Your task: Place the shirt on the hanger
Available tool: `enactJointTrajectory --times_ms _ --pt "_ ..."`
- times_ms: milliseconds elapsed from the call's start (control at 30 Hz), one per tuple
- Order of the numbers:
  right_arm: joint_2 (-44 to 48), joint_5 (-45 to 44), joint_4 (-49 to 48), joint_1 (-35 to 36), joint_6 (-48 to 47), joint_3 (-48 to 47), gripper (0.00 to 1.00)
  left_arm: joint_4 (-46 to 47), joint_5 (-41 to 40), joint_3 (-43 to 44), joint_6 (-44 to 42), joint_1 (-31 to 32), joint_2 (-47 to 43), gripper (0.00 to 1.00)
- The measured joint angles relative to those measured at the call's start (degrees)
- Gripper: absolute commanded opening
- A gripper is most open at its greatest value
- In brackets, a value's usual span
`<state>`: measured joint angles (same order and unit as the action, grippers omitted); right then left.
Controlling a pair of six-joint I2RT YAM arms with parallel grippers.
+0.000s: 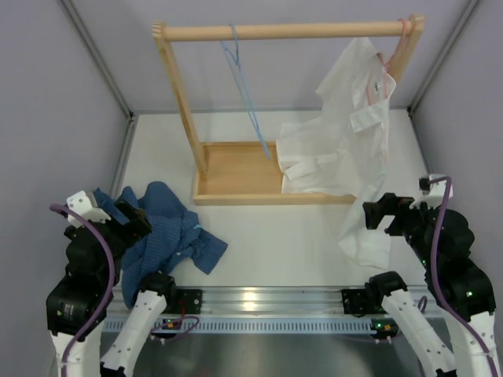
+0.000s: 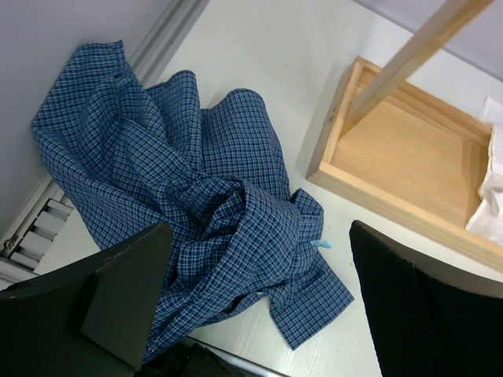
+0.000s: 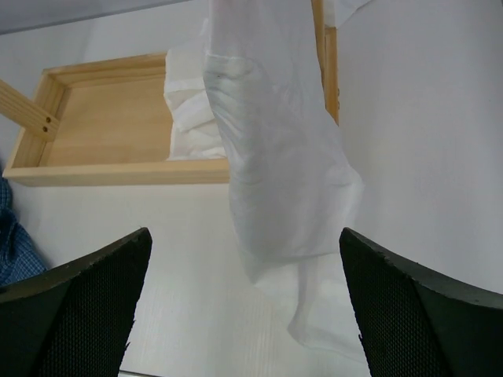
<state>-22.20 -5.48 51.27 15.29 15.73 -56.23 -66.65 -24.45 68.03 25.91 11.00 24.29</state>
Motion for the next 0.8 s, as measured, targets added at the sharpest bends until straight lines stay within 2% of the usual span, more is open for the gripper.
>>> enactJointTrajectory --times_ms 133,233,500,600,733,800 --pt "0.4 0.1 -0.5 0.0 0.5 0.8 0.99 -0.1 -4.1 -1.0 3.1 0.0 0.1 0.98" --pt "1.9 4.9 -2.1 0.0 0.9 2.4 0.99 -0.3 -6.1 -2.0 6.5 0.0 1.8 0.98" --pt "2.9 24.9 -12.3 0.0 6.1 11.0 1.00 0.0 -3.9 -12.6 20.0 0.0 11.4 0.98" --pt "3.3 28.7 -14.8 0.0 8.7 13.6 1.00 0.1 -3.1 -17.3 25.1 0.0 15.0 0.98" --pt "4.9 31.0 -17.2 0.0 11.0 15.1 0.99 0.2 -0.9 -20.1 27.5 0.0 20.0 0.98" --pt "5.8 31.5 -18.1 0.0 11.7 15.4 1.00 1.1 -0.5 -20.3 28.2 0.0 22.3 0.89"
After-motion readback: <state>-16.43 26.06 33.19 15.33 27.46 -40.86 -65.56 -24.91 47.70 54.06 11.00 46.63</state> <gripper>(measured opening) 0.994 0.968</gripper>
